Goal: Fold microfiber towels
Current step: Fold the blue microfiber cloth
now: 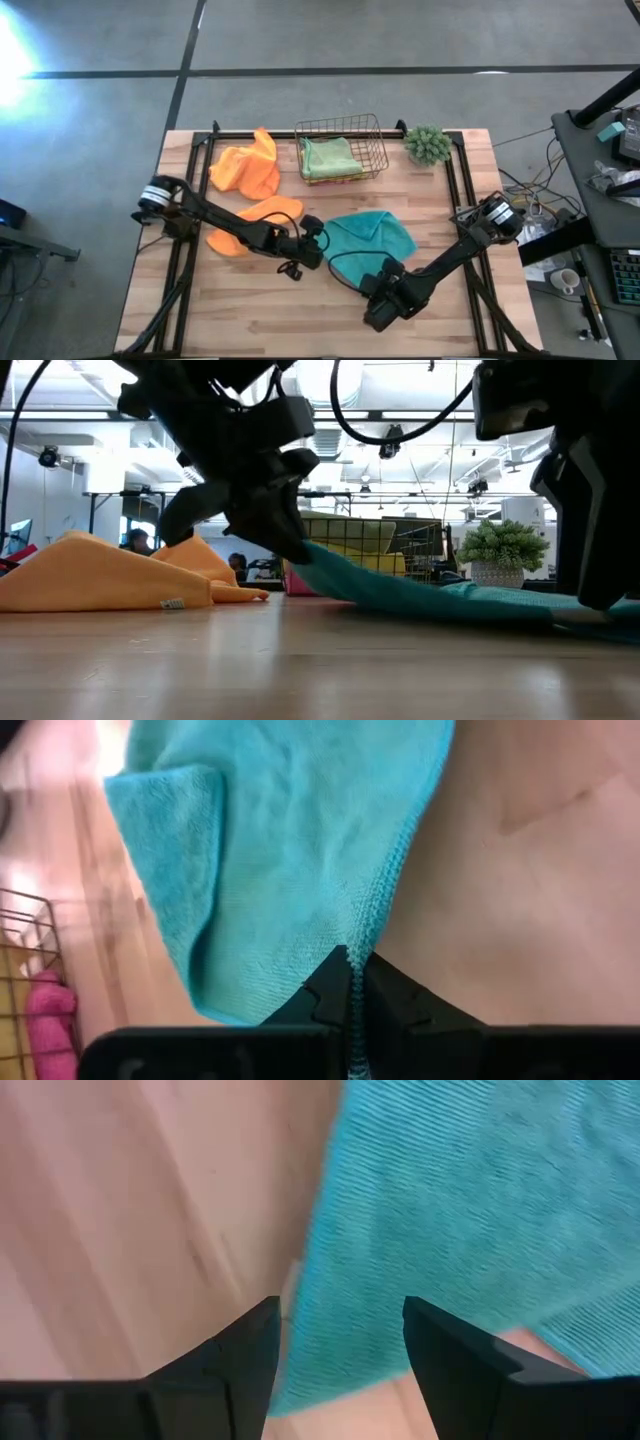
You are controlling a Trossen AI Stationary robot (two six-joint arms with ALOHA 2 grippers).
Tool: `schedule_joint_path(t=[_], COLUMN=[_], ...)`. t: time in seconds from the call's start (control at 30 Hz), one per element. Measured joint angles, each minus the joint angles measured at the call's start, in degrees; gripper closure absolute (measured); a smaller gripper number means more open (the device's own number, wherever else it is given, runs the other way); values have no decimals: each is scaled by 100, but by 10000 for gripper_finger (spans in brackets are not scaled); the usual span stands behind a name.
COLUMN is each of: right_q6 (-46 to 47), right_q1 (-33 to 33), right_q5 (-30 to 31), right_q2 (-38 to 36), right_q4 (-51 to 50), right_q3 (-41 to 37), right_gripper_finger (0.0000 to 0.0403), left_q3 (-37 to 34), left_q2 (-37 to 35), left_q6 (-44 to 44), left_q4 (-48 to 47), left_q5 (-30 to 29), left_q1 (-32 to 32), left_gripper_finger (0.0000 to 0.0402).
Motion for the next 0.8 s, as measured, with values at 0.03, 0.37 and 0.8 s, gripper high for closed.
schedule_joint_path(t=[0.03, 0.37, 0.8], right_q6=[-22, 49, 513], right_q1=[0, 13, -110], right_q5=[0, -46, -58], right_q2=[0, 0, 0], right_q4=[122, 280, 235], right_q3=[-16, -157, -355], right_gripper_finger=[202, 202, 236], left_q3=[0, 9, 92], left_q2=[-29, -94, -378], left_q6=[0, -2, -11], left_q4=[-4, -100, -177], left_q5=[0, -42, -42], left_q1=[0, 24, 37], left_gripper_finger=[401, 402, 402])
